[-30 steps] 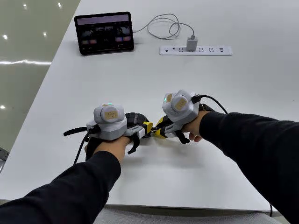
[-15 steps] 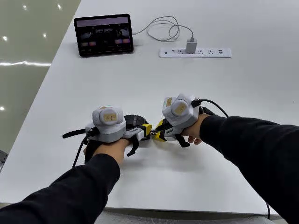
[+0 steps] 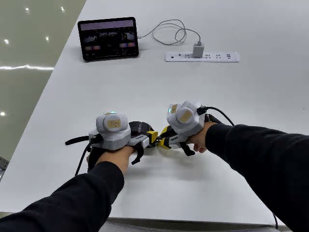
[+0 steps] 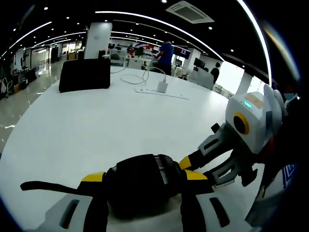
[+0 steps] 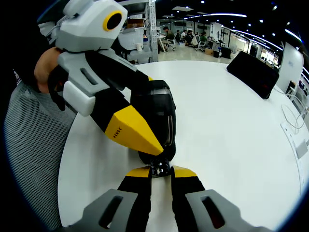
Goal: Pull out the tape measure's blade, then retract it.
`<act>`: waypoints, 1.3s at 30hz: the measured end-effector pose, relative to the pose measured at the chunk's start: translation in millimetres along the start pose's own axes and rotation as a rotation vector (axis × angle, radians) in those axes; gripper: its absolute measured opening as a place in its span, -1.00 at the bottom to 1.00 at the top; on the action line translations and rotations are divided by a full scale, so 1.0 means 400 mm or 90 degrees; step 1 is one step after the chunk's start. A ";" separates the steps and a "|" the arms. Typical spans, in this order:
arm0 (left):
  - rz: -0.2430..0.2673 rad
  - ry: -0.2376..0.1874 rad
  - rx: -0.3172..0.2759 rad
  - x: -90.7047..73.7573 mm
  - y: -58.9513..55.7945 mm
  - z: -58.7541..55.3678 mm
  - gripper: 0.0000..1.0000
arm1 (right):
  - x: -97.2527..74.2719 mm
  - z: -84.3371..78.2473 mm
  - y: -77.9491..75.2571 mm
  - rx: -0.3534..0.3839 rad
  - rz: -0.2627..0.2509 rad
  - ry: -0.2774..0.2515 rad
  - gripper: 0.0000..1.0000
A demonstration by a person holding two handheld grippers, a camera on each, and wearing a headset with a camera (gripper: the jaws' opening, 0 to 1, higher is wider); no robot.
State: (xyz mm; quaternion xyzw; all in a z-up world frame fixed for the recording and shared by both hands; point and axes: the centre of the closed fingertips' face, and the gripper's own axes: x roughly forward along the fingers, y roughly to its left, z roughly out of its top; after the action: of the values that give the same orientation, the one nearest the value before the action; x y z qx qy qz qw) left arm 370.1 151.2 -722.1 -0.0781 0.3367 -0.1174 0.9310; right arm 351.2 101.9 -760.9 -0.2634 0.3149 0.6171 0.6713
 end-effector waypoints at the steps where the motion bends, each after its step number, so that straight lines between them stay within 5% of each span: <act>1: 0.000 0.000 0.000 0.000 0.000 0.000 0.12 | 0.001 0.000 0.000 0.000 0.000 0.000 -0.79; 39: -0.014 0.009 0.022 0.003 -0.008 -0.003 0.18 | 0.004 0.004 0.009 -0.009 0.008 0.016 -0.75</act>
State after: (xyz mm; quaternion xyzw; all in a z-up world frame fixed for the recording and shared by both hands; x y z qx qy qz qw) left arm 369.9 147.5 -723.0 -0.0648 0.3405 -0.1340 0.9284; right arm 348.0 104.5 -761.0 -0.2742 0.3207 0.6202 0.6612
